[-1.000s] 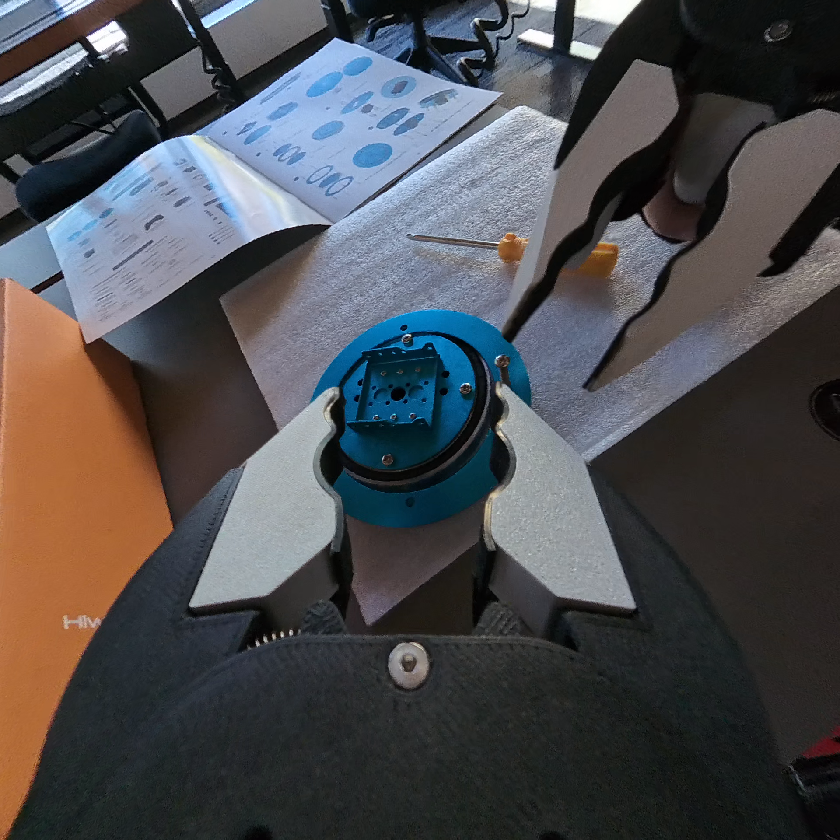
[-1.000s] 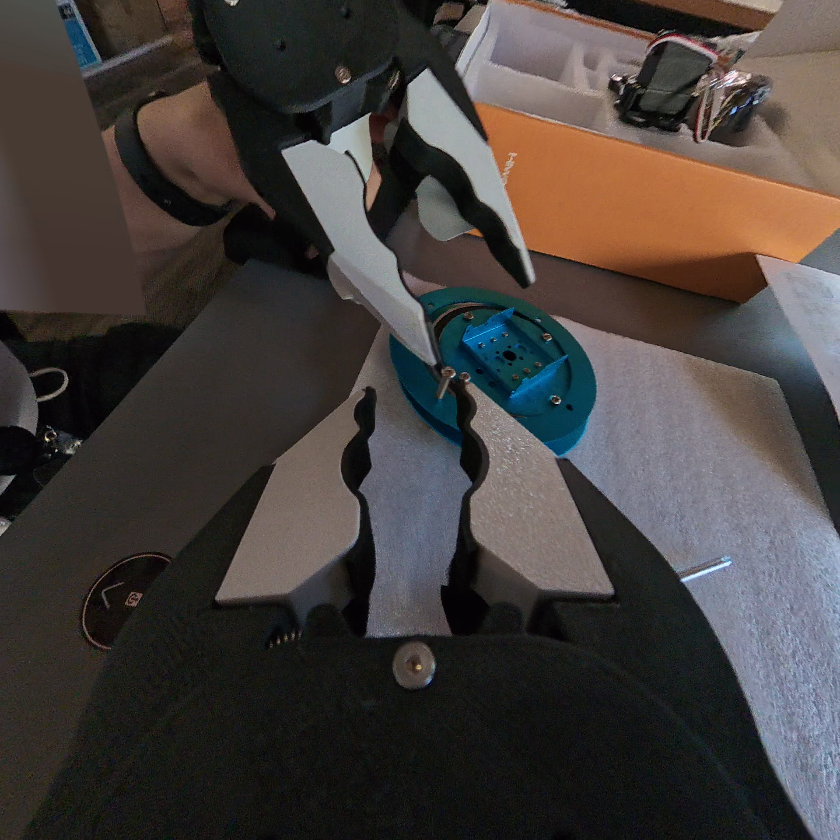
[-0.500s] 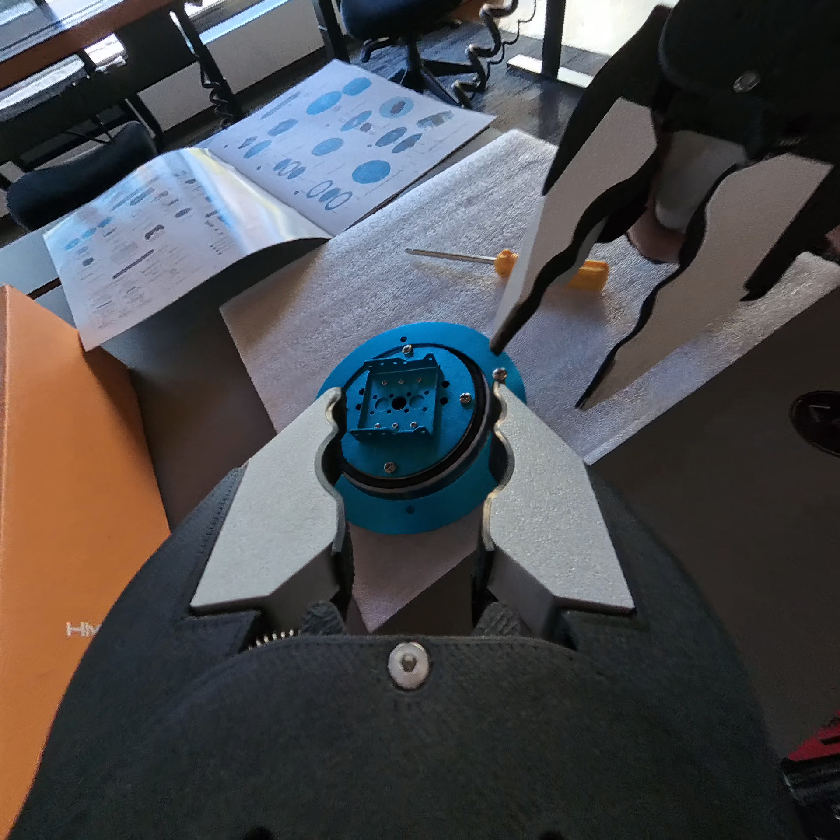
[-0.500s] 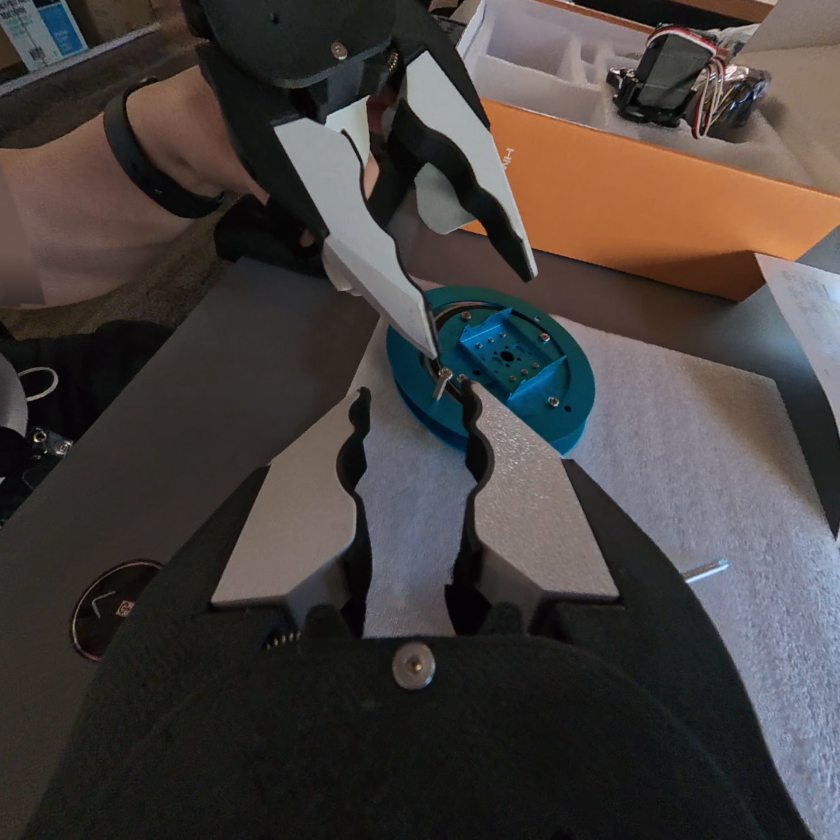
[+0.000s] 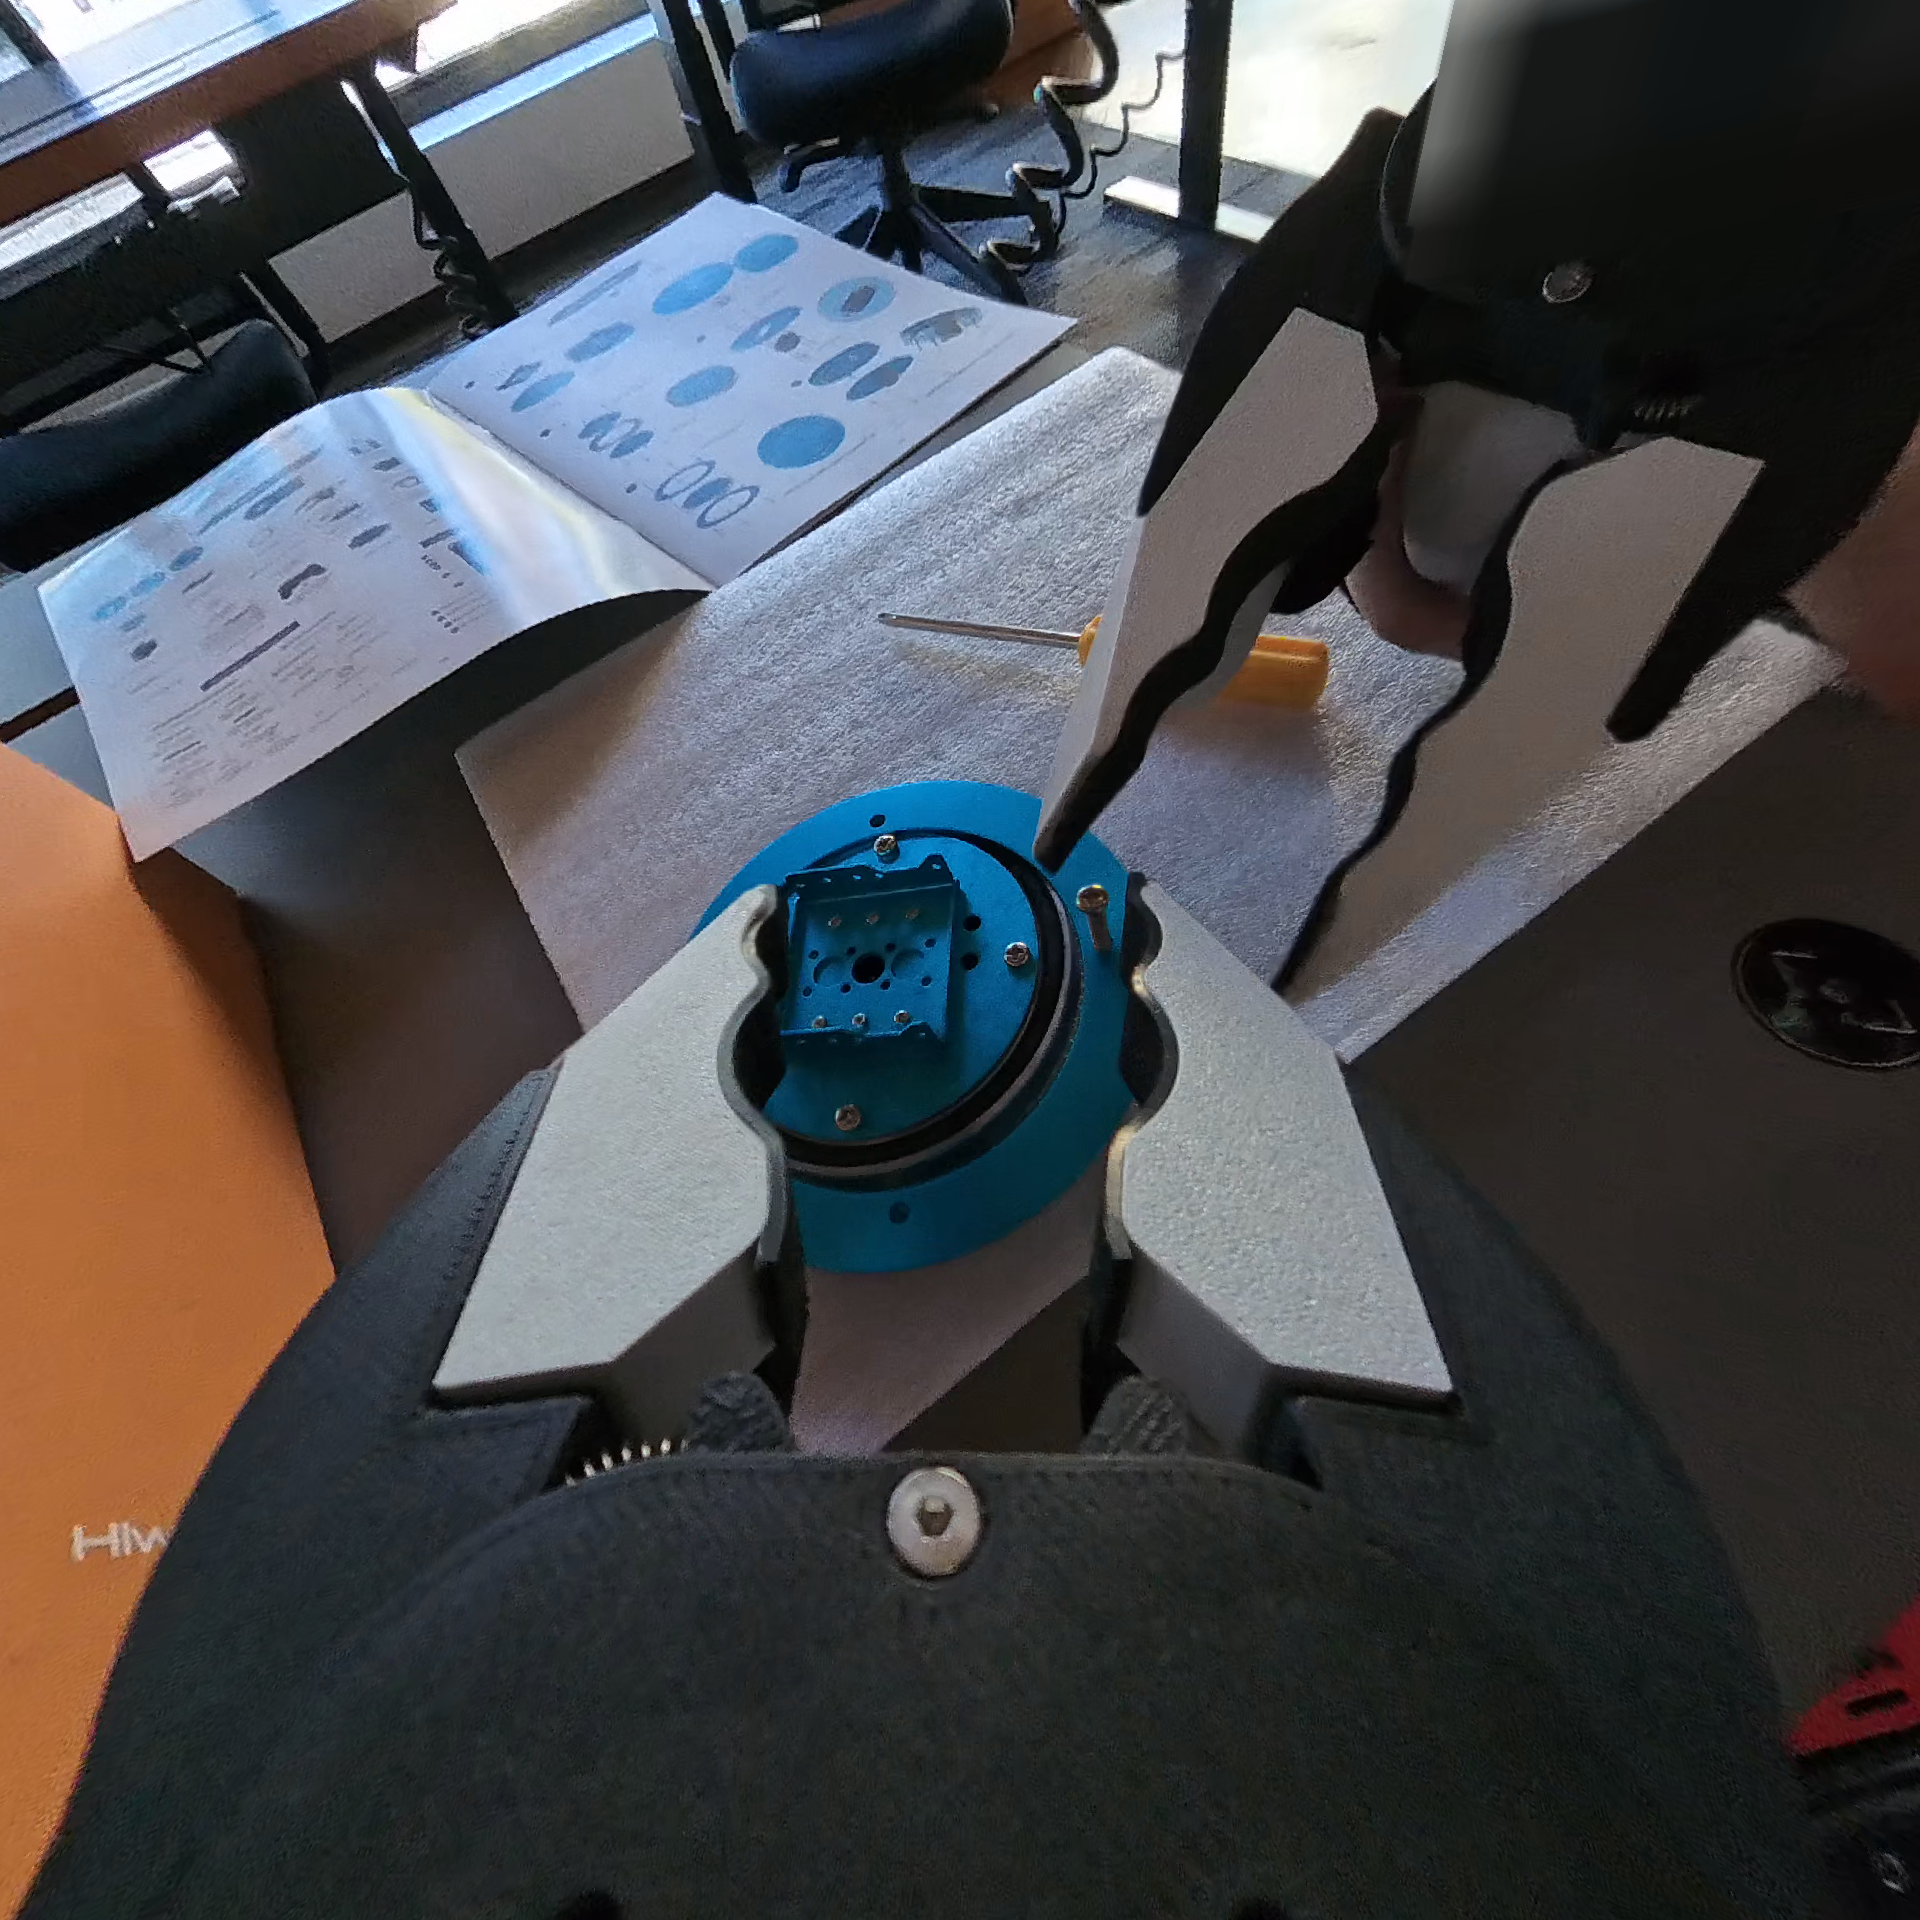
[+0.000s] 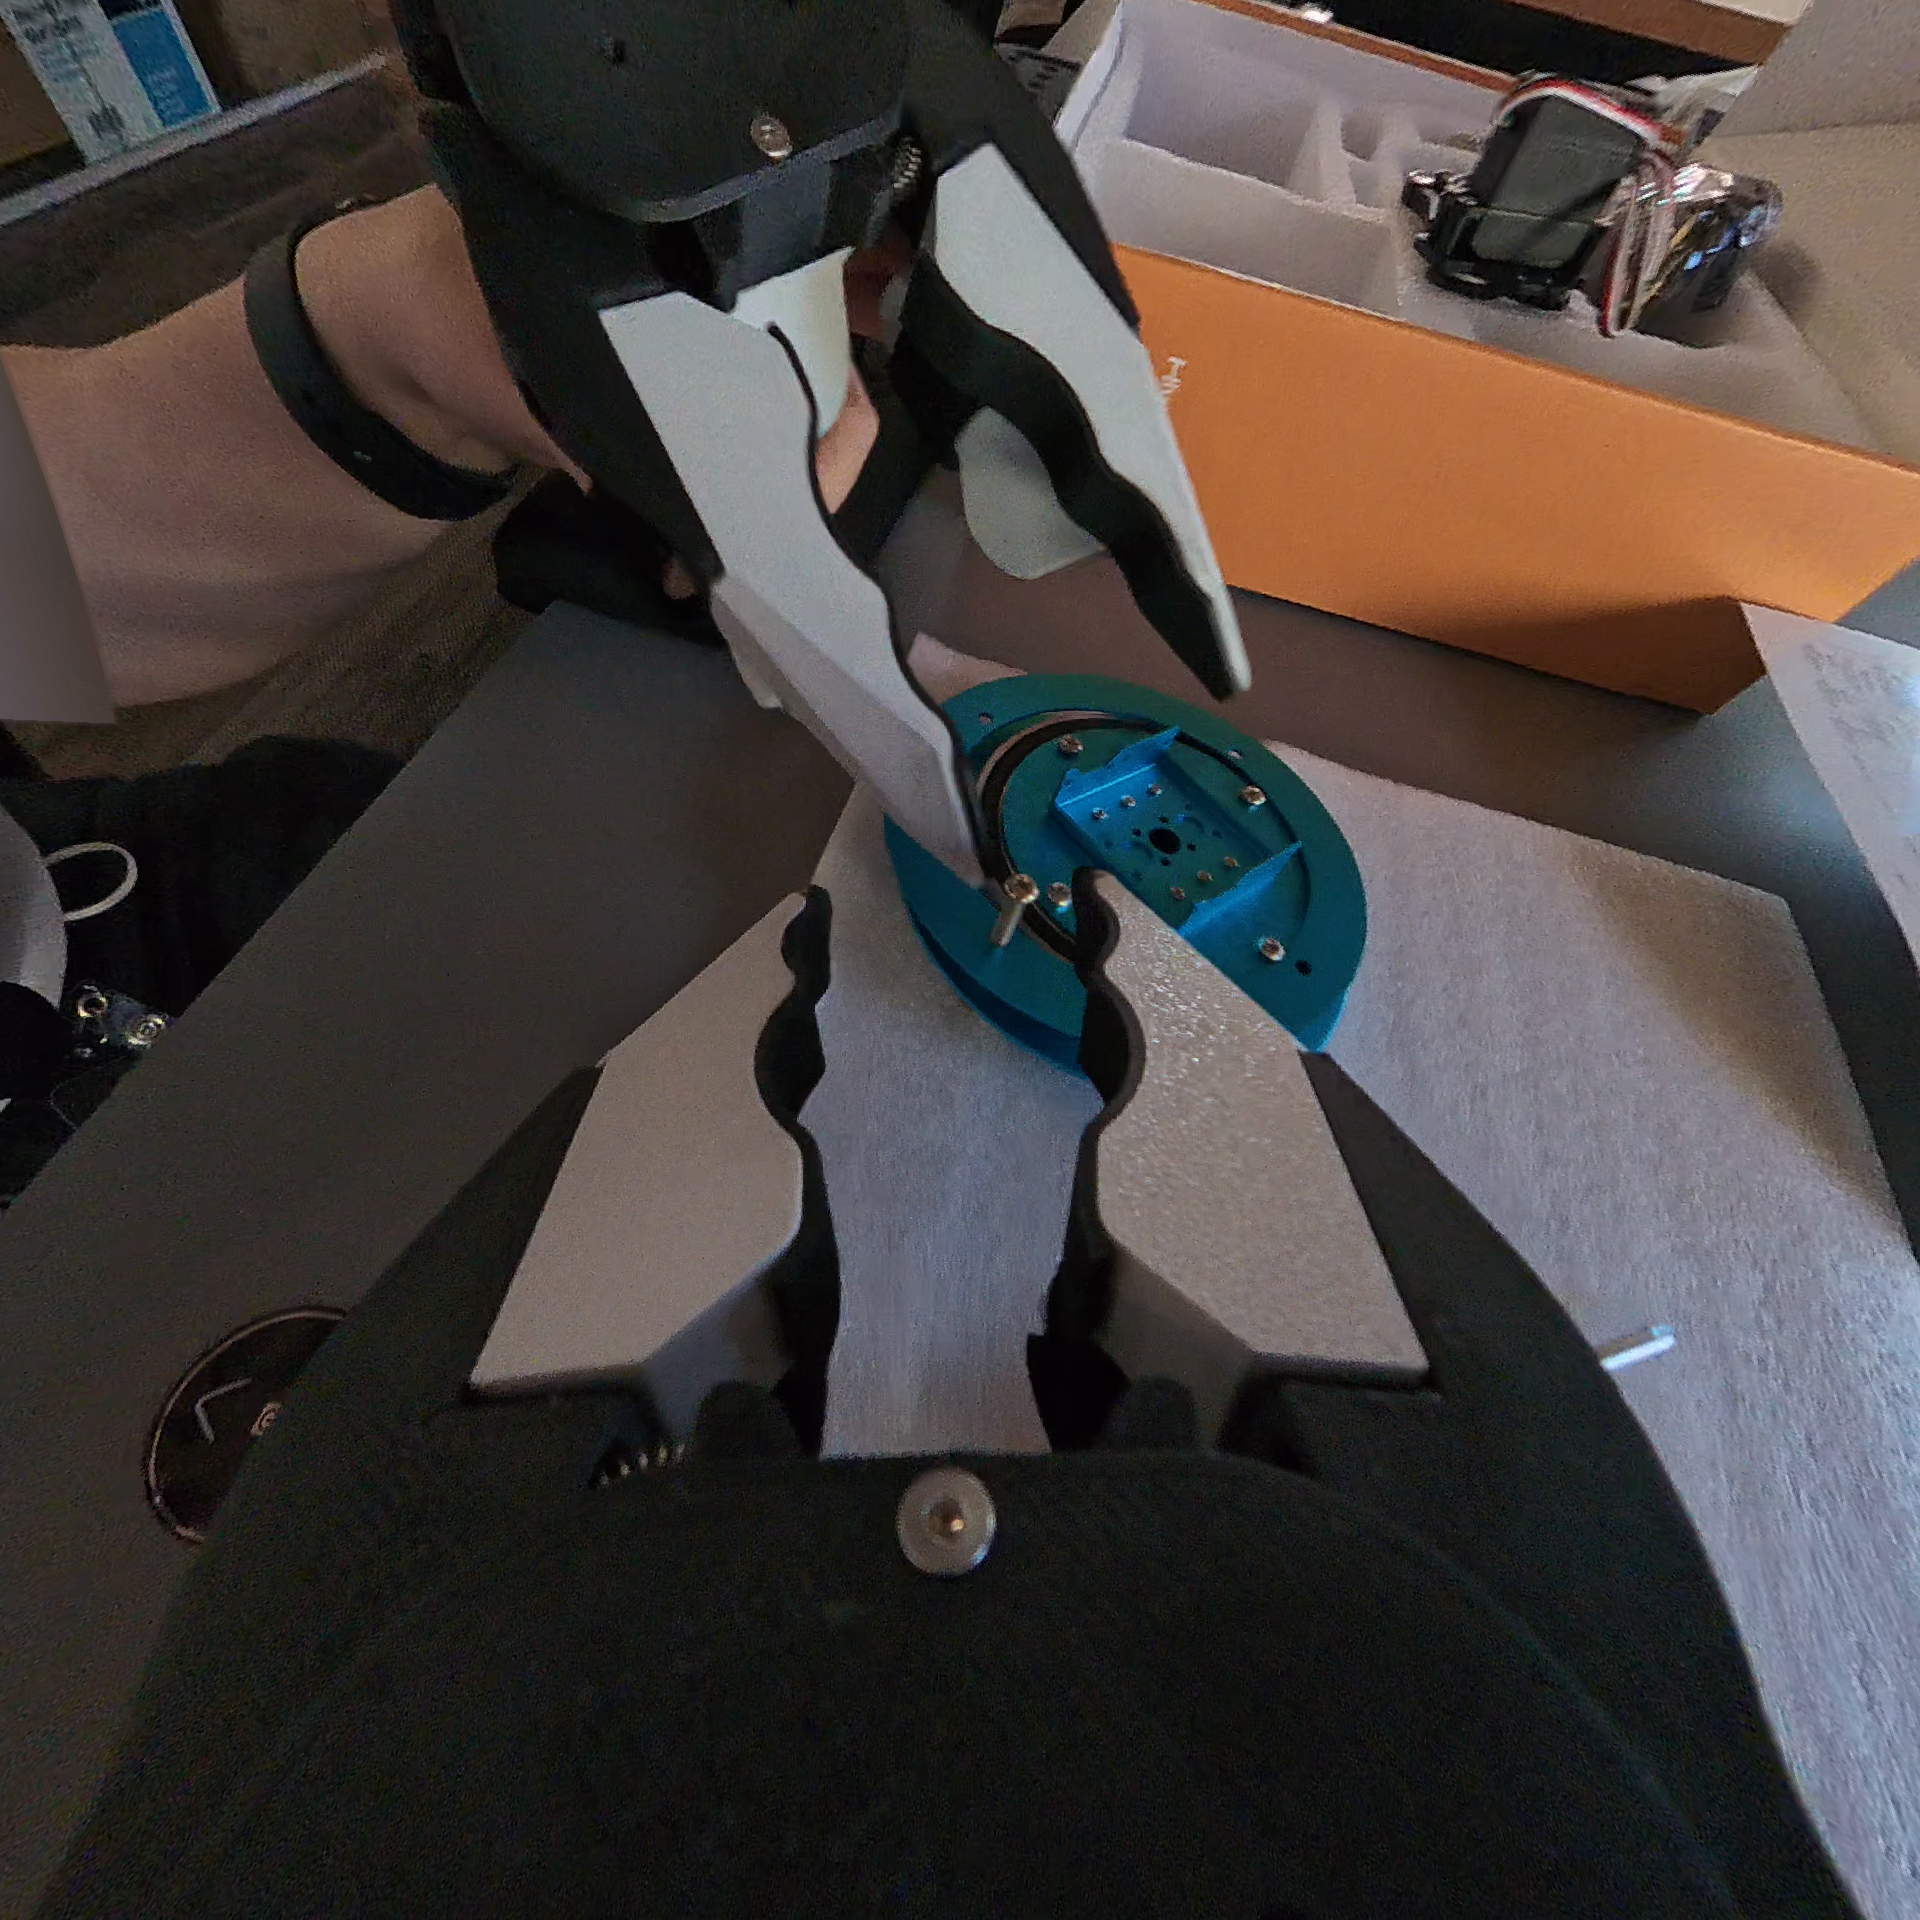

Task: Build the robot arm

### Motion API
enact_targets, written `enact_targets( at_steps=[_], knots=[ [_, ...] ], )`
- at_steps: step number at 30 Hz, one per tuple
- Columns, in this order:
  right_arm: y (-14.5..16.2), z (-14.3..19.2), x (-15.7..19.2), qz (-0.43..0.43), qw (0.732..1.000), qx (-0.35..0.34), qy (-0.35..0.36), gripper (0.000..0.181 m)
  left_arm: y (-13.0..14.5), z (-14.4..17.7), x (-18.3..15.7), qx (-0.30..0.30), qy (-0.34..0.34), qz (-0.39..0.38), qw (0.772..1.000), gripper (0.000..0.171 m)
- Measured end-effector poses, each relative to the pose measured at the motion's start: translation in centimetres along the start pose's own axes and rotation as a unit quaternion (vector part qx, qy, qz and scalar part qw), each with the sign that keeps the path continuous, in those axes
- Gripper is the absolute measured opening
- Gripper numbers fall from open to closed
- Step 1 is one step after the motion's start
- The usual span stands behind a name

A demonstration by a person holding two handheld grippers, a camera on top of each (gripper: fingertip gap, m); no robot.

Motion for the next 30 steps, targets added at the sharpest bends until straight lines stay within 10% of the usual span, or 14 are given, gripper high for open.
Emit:
enact_targets(
  at_steps=[30],
  knots=[
    [0.1,-0.7,0.5,0.012,0.999,0.030,-0.007,0.047,0.7,-0.7,0.6,0.029,-0.016,0.001,0.999,0.067]
  ],
)
Point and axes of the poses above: each gripper's, where its closed fingertips meet, z back along the fingers, y out of its underside, x = y × z across the jaws, the point moved 5 cm from there along z, back along the fingers, and after that the axes turned 14 degrees about x, right-handed, at the moved point
